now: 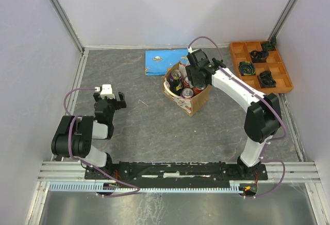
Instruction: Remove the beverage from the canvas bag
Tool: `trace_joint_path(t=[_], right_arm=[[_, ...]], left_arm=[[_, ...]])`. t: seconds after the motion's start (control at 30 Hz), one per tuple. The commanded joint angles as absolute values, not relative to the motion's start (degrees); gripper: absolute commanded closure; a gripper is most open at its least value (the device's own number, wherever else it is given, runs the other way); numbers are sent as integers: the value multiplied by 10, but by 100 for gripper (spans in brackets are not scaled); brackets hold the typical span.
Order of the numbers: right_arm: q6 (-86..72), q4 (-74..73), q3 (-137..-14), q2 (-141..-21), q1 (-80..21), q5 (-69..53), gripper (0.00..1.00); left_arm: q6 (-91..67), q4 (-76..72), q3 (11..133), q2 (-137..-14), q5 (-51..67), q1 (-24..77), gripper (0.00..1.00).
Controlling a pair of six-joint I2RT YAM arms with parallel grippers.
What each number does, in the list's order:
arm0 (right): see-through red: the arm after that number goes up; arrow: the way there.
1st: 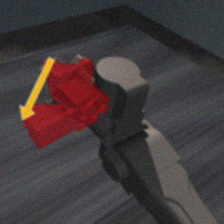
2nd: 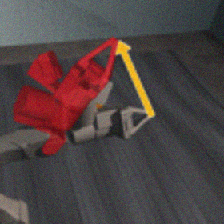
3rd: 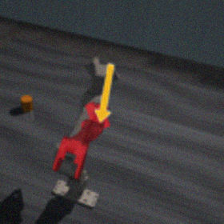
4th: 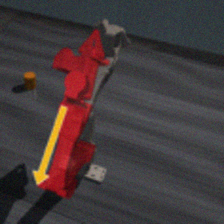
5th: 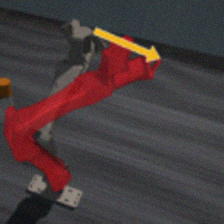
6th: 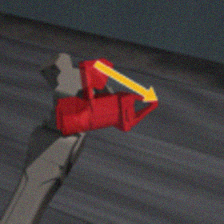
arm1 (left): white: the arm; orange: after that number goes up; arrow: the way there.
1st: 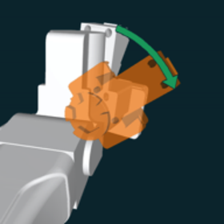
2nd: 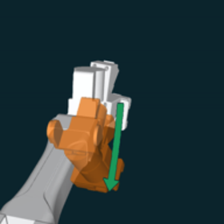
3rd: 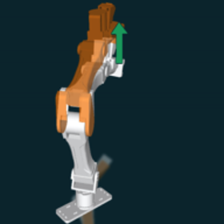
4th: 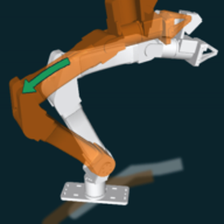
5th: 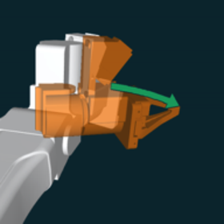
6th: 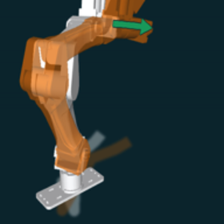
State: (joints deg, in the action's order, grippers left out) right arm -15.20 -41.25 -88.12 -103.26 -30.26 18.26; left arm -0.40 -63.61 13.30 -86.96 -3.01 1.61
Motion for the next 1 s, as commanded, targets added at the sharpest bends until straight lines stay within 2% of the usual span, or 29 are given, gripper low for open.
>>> trace_joint_path(t=[0.0, 0.37, 0.77, 0.97], right_arm=[[-128, -426, -935, -960, -296, 199, 100], [-123, -415, -945, -956, -300, 185, 100], [-91, -432, -1053, -972, -313, 192, 100], [-83, -417, -1077, -943, -317, 219, 100]], left_arm=[[-3, -673, 135, -870, -43, 14, 1], [-3, -675, 135, -870, -44, 14, 1], [-4, -674, 135, -870, -42, 14, 1], [-4, -675, 135, -870, -43, 14, 1]])
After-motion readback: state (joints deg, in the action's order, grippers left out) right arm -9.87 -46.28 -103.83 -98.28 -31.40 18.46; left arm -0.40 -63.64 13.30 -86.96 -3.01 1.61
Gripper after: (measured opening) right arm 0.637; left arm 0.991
